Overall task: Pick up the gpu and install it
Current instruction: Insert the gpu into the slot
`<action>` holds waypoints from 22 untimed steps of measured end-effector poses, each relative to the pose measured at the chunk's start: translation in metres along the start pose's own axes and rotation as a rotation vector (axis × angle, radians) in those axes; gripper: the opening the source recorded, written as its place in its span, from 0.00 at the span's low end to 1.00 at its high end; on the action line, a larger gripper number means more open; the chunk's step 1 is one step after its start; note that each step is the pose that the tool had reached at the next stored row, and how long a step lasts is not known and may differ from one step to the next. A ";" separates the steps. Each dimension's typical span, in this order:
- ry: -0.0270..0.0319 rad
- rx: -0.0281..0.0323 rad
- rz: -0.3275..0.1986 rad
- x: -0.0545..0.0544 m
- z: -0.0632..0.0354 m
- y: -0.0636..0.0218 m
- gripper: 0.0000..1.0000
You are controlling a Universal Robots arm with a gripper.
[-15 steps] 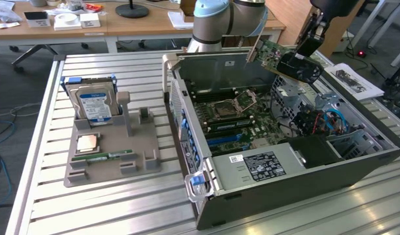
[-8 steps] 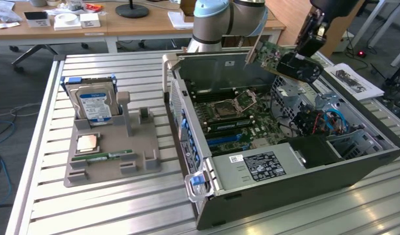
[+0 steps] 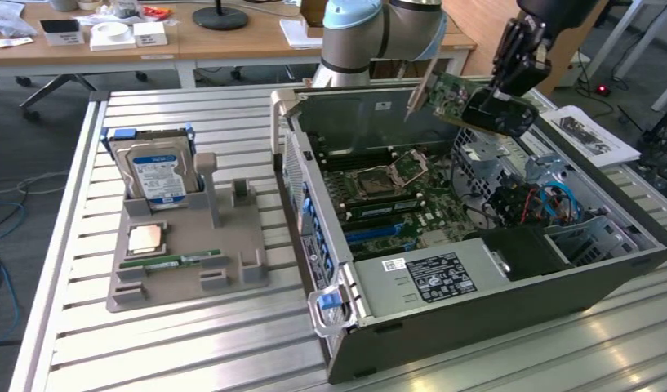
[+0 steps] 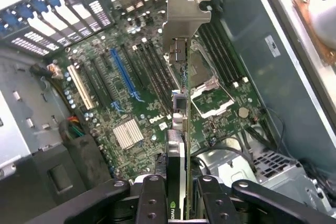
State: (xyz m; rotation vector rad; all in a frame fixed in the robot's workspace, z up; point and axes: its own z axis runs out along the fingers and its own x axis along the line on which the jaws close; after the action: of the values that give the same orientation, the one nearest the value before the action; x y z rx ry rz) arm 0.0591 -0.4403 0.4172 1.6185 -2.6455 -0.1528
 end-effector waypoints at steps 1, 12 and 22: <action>0.0017 -0.0003 -0.016 0.000 0.0000 0.0000 0.27; 0.0203 -0.0039 -0.195 0.000 0.0001 0.0000 0.27; 0.0357 -0.0069 -0.345 0.000 0.0006 -0.0001 0.27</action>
State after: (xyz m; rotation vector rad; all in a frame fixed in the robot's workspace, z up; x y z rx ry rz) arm 0.0591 -0.4403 0.4166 2.0399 -2.3151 -0.1399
